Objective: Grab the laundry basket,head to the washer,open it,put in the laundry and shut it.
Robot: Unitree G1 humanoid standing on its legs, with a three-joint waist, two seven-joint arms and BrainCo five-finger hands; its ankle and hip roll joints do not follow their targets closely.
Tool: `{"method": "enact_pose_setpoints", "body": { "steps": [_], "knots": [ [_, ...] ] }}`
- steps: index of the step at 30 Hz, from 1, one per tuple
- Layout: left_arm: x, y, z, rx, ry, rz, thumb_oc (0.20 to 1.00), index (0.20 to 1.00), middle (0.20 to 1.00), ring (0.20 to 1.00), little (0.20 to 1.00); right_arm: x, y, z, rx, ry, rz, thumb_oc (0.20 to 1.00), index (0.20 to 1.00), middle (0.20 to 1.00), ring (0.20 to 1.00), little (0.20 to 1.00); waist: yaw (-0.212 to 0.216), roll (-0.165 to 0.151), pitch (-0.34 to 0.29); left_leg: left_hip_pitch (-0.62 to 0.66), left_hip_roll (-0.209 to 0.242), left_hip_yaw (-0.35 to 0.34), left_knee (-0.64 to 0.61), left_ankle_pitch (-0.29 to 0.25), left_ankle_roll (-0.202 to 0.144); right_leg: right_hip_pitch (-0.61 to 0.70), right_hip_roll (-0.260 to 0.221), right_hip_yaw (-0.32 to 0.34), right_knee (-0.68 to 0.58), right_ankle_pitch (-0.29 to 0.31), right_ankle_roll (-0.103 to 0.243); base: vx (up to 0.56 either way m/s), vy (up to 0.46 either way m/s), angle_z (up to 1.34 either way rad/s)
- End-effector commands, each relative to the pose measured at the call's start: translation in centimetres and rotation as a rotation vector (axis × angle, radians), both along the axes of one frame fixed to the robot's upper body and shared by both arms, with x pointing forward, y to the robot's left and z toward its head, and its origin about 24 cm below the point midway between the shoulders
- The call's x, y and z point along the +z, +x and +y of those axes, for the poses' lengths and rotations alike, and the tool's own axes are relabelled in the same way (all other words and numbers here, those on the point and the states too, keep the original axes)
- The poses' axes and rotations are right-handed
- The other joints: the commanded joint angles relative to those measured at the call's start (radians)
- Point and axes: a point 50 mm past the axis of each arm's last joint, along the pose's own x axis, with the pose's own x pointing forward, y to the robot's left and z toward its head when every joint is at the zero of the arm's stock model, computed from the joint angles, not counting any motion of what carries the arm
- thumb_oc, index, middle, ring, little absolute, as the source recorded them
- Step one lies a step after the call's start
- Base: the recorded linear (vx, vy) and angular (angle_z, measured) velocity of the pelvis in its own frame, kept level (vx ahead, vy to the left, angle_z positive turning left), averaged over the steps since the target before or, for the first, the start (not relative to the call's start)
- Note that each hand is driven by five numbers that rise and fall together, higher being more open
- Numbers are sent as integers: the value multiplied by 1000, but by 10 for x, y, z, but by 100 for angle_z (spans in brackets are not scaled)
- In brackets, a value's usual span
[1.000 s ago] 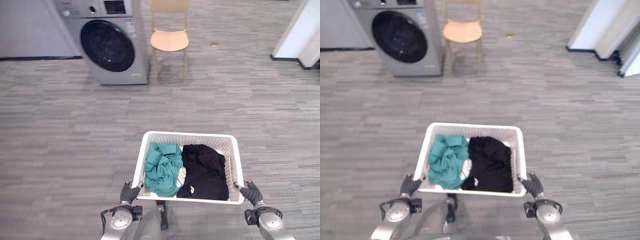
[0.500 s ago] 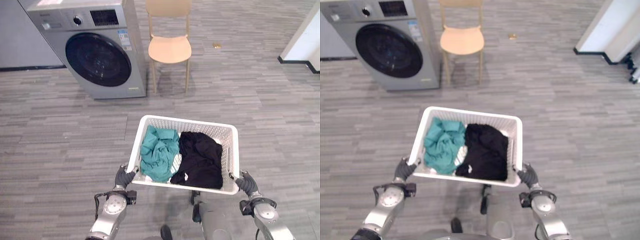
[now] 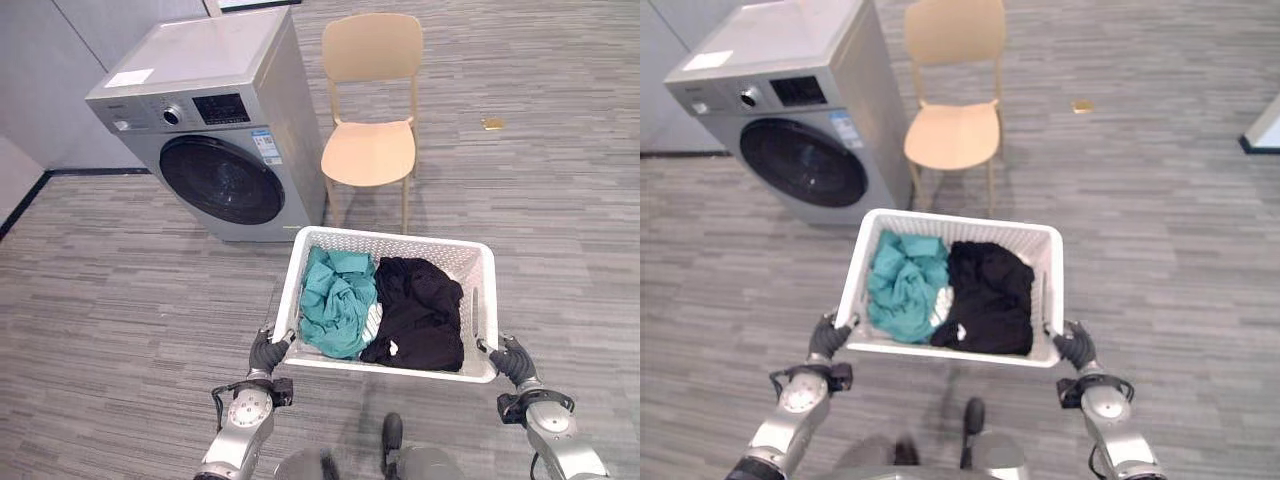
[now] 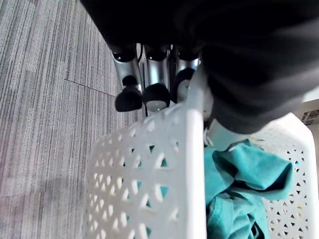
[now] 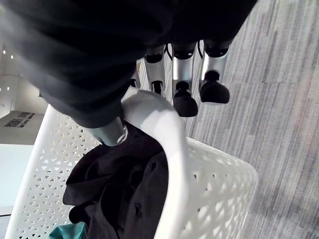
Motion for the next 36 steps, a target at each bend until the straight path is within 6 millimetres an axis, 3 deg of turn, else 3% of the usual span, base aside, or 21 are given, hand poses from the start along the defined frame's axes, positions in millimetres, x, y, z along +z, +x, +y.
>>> {"method": "enact_pose_setpoints", "body": {
  "steps": [1,2,5,7,10,12,14,15,16,17,18,19,20,21,23,25,27,28,31,33,36],
  "knots": [
    [33,15,-25,-171,-55,-190,200,200,200,200,200,38,14,8,52,65,-230,200,200,200,200,200,10,4,-35,17,43,-7,-189,166,-22,47,-77,-12,72,-173,141,798,83,-54],
    [34,15,-25,-166,-58,-192,200,200,200,200,200,37,14,8,42,67,-230,200,200,200,200,200,22,5,-25,-46,63,-31,-268,193,-32,102,-61,22,90,-223,136,560,70,-36],
    [35,15,-25,-165,-60,-196,200,200,200,200,200,37,14,7,36,70,-231,200,200,200,200,200,25,2,-23,-83,81,-16,-268,201,-36,138,-60,43,84,-246,137,447,90,-41],
    [35,12,-21,-159,-59,-196,200,200,200,200,200,38,13,8,45,81,-234,200,200,200,200,200,35,3,-40,-82,100,6,-256,224,-33,204,-66,85,92,-298,148,661,169,-87],
    [33,10,-21,-172,-51,-182,200,200,200,200,200,36,12,11,44,94,-232,200,200,200,200,200,38,-6,-64,-88,94,20,-209,252,-24,238,-85,100,129,-323,159,624,182,-48],
    [32,11,-20,-184,-37,-174,200,200,200,200,200,33,12,15,59,104,-217,200,200,200,200,200,37,-28,-77,-94,74,34,-146,231,-7,217,-114,108,204,-300,175,510,175,24],
    [35,14,-16,-192,-9,-186,200,200,200,200,200,32,13,19,66,119,-217,200,200,200,200,200,39,-49,-86,-85,44,52,-118,182,25,163,-149,115,329,-217,206,394,211,44],
    [38,16,-13,-186,0,-197,200,200,200,200,200,31,15,23,82,118,-217,200,200,200,200,200,36,-68,-82,-55,-1,58,-105,109,53,95,-188,118,468,-106,243,319,201,28],
    [38,17,-12,-184,1,-199,200,200,200,200,200,32,15,24,84,119,-219,200,200,200,200,200,40,-62,-82,-62,11,72,-105,124,61,86,-179,119,465,-94,239,378,207,1],
    [40,19,-11,-174,7,-206,200,200,200,200,200,32,18,29,99,127,-222,200,200,200,200,200,36,-69,-74,-30,-15,68,-100,78,69,43,-207,107,511,-68,252,262,149,2],
    [40,20,-11,-172,6,-208,200,200,200,200,200,33,20,31,110,118,-226,200,200,200,200,200,28,-57,-58,6,-30,68,-105,52,86,-35,-202,108,546,-67,247,302,153,-6],
    [40,20,-11,-172,5,-208,200,200,200,200,200,33,20,31,110,118,-227,200,200,200,200,200,29,-57,-58,6,-31,70,-105,51,87,-39,-203,111,551,-69,247,295,144,-11],
    [40,22,-12,-164,0,-212,200,200,200,200,200,35,24,32,122,106,-232,200,200,200,200,200,14,-19,-37,66,-36,56,-134,44,98,-151,-146,91,512,-134,206,247,74,3],
    [40,22,-11,-165,1,-213,200,200,200,200,200,36,25,31,122,102,-235,200,200,200,200,200,4,-11,-24,89,-39,48,-138,34,97,-180,-137,72,481,-164,198,248,71,5],
    [40,23,-11,-163,-2,-213,200,200,200,200,200,37,26,31,122,102,-237,200,200,200,200,200,-4,-8,-14,105,-42,41,-140,28,96,-195,-129,55,448,-172,193,200,-19,45],
    [38,24,-13,-155,-11,-208,200,200,200,200,200,38,26,28,112,94,-243,200,200,200,200,200,-22,-9,8,146,-62,10,-137,-3,91,-257,-105,43,320,-146,189,304,-78,80],
    [33,22,-10,-139,2,-187,200,200,200,200,200,35,26,29,113,86,-229,200,200,200,200,200,-25,-12,14,160,-68,0,-131,-17,89,-261,-96,55,284,-132,185,190,-75,21],
    [33,20,-14,-172,1,-188,200,200,200,200,200,33,20,24,104,82,-217,200,200,200,200,200,-31,-21,2,170,-86,-28,-95,-54,94,-224,-83,108,260,-133,174,137,-62,29],
    [32,18,-16,-181,-5,-186,200,200,200,200,200,30,18,22,91,92,-206,200,200,200,200,200,-26,-25,-3,159,-85,-29,-56,-65,83,-204,-86,103,233,-123,161,120,-123,19],
    [35,21,-22,-203,-22,-196,200,200,200,200,200,32,17,13,63,80,-210,200,200,200,200,200,-23,-32,1,92,-57,-41,81,-82,43,-165,-107,62,183,-119,140,56,-151,38],
    [34,22,-25,-210,-29,-191,200,200,200,200,200,32,17,8,61,57,-203,200,200,200,200,200,-25,-26,-2,75,-2,-29,80,-62,28,-127,-110,31,153,-134,132,74,0,84]
  ]
}}
